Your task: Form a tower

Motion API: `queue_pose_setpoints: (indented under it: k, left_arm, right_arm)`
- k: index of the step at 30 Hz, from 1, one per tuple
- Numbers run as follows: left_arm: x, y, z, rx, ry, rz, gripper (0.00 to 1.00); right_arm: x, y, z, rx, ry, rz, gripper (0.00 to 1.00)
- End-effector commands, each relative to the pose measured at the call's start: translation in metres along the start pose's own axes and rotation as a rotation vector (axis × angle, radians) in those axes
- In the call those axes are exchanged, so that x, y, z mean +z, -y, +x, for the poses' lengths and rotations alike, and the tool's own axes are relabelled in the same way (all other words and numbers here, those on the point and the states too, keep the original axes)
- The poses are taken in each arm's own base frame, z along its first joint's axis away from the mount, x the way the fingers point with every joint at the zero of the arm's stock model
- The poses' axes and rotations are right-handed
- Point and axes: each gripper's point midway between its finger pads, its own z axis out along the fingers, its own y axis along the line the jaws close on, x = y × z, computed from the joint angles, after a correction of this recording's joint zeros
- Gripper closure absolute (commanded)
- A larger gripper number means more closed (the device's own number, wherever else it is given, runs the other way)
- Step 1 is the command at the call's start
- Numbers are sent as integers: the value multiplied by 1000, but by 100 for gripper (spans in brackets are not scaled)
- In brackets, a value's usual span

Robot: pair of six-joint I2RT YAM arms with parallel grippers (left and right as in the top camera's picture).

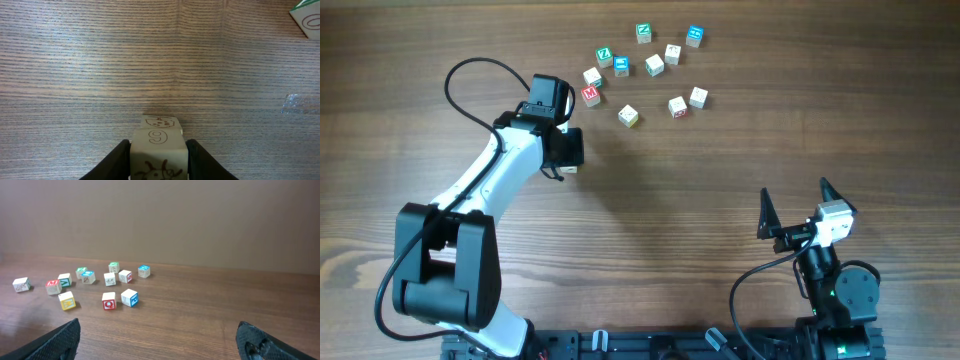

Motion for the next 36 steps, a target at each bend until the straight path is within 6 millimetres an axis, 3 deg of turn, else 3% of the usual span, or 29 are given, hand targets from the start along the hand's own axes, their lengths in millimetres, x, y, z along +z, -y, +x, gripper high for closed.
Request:
queue_pose_setpoints:
  k: [1,5,12,17,22,36]
  left_arm:
    - [-2,-2,2,5,1,0,64]
    - [-2,-2,2,6,0,0,64]
    - [-2,-2,2,5,-1,-1,48]
    - [-2,-3,6,2,-15,-4,51]
    - [-2,-3,6,33,-15,-3,67]
    - [-2,-3,7,55,-22,-4,66]
  right_arm:
    - [0,-2,-1,-14,7,-13,0]
    - [0,-2,-1,-14,7,-12,0]
    - [0,-2,-1,-15,7,-12,0]
    - [0,-2,-1,-14,7,-12,0]
    - [0,-2,-1,-15,7,-12,0]
    - [0,-2,-1,-15,7,-12,0]
